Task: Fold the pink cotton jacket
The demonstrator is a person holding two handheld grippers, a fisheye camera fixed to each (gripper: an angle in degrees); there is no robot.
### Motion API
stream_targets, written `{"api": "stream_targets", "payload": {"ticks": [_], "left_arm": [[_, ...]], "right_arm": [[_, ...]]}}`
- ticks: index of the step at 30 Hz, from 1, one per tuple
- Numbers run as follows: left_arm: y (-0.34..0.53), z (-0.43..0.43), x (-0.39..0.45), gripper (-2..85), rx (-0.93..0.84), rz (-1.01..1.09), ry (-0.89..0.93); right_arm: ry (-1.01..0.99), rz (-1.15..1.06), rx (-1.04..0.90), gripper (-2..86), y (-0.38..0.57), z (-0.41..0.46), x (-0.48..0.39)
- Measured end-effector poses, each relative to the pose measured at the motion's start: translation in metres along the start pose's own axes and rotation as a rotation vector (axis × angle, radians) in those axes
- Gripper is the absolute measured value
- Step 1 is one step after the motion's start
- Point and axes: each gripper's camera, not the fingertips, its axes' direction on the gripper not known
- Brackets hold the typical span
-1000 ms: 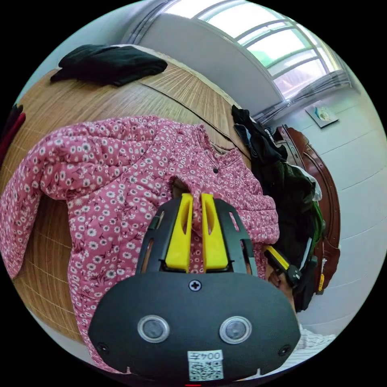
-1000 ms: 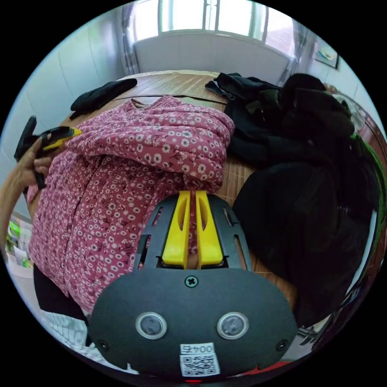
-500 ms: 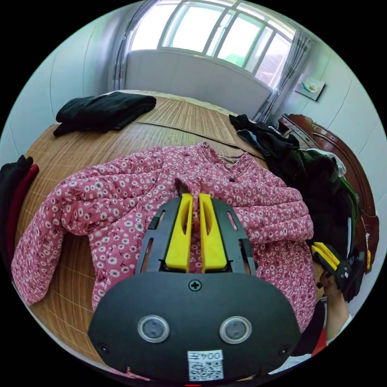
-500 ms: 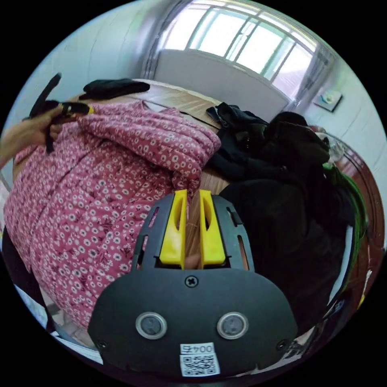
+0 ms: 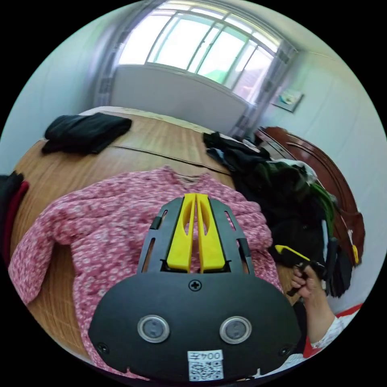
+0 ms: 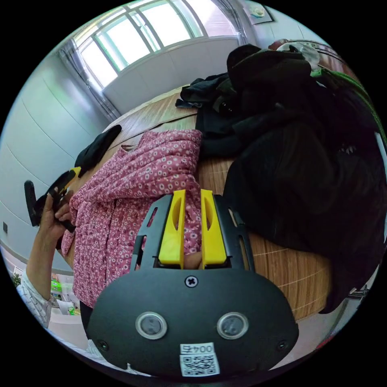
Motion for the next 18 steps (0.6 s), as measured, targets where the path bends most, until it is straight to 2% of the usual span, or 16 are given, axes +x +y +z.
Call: {"api": "stream_targets", "payload": {"ticks": [3, 7, 9, 12, 15, 18], "left_arm": [[-0.004, 0.040, 0.060, 0.2, -0.068, 0.178, 0.036], [-0.005, 0.088, 0.130, 0.2, -0.208, 0.374, 0.109], [0.002, 0.128, 0.164, 0.1, -0.377, 0.490, 0.091], [0.016, 0.169, 0.179, 0.1, -0.425, 0.528, 0.006], [0.028, 0.205, 0.173, 0.1, -0.415, 0.509, -0.055], [0.035, 0.222, 0.155, 0.1, -0.384, 0.387, -0.004]], "right_arm": [[-0.102, 0.051, -0.023, 8.3, 0.006, 0.011, 0.013], [-0.129, 0.092, 0.018, 8.7, 0.003, 0.015, 0.022], [-0.090, 0.077, 0.010, 7.3, 0.004, 0.026, 0.025], [0.039, -0.019, 0.003, 6.6, 0.018, 0.042, 0.018], [0.030, -0.003, 0.021, 6.4, 0.025, 0.042, 0.024], [-0.022, 0.029, 0.018, 6.2, 0.029, 0.043, 0.036]]}}
